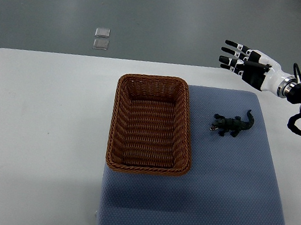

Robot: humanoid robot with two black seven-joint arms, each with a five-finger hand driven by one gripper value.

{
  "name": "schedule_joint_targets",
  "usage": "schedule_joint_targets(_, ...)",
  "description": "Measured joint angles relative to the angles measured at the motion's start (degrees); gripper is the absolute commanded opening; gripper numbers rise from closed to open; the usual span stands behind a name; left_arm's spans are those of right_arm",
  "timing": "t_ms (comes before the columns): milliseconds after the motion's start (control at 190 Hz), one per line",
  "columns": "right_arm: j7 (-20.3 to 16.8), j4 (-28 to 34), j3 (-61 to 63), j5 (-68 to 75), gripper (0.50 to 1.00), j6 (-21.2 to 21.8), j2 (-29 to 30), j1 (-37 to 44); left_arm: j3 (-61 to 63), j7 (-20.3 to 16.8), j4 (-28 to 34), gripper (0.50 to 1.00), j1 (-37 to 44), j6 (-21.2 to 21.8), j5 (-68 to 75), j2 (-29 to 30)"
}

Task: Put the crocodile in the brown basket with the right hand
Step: 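Move the right hand toward the toy crocodile beside the basket, then lower the right hand over the crocodile and close fingers around it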

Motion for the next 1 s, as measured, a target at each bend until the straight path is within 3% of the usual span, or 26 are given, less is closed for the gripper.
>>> schedule_joint_targets(121,7.78,0.15,0.04,-13.21,0.936,3.2,-1.59,0.67,0.0,0.0,0.0,1.0,0.01,0.0,0.0,0.0)
schedule_joint_targets(342,23.5,1.84,0.04,-37.81,0.936,3.72,-3.9,2.74,0.0,0.0,0.0,1.0,0.0,0.0,0.01,0.0)
schedule_joint_targets(378,24.78,2.13,0.04,-40.87,0.936,3.72,-4.21,3.04,0.0,0.0,0.0,1.0,-0.01,0.0,0.01,0.0)
schedule_joint_targets(557,26.19,4.34,-0.05,-53.01,0.936,2.41,-5.64,4.22,0.0,0.0,0.0,1.0,0.01,0.0,0.01,0.0)
schedule_joint_targets(841,26.23,12.32,-0.68,-75.51,0.936,-14.97,-8.7,1.84,0.0,0.0,0.0,1.0,0.01,0.0,0.01,0.0)
schedule_joint_targets(998,26.23,17.38,-0.71,-79.81,0.936,-18.74,-11.6,0.82,0.0,0.0,0.0,1.0,0.03,0.0,0.01,0.0)
